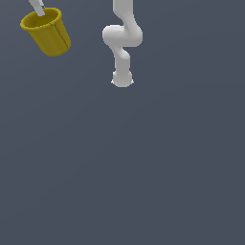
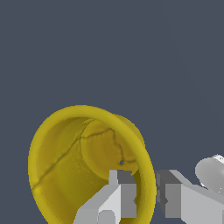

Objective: Pick up the object and move it to a goal position.

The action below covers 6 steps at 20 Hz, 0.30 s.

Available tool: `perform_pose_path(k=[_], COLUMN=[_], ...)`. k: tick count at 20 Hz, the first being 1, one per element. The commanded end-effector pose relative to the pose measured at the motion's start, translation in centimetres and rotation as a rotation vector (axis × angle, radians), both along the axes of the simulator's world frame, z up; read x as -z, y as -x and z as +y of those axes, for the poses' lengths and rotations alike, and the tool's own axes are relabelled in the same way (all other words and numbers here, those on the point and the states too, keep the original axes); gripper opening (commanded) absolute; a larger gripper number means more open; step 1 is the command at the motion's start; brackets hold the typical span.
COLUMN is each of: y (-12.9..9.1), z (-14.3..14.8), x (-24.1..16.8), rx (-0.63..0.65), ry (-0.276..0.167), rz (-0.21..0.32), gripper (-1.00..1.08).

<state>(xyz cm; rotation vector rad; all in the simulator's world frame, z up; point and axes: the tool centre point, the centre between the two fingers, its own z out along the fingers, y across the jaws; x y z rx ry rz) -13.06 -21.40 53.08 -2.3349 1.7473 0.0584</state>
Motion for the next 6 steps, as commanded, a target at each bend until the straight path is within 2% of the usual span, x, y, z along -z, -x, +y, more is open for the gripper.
perform_pose_path(k=[1,6], y=[-0.04,-0.1], z=[-0.26,-0.4], x=[-0.56,-0.8], rx=[-0.001,0.0], ry=[0.0,0.0], rz=[-0.003,-0.003], gripper=[-1.0,-1.0])
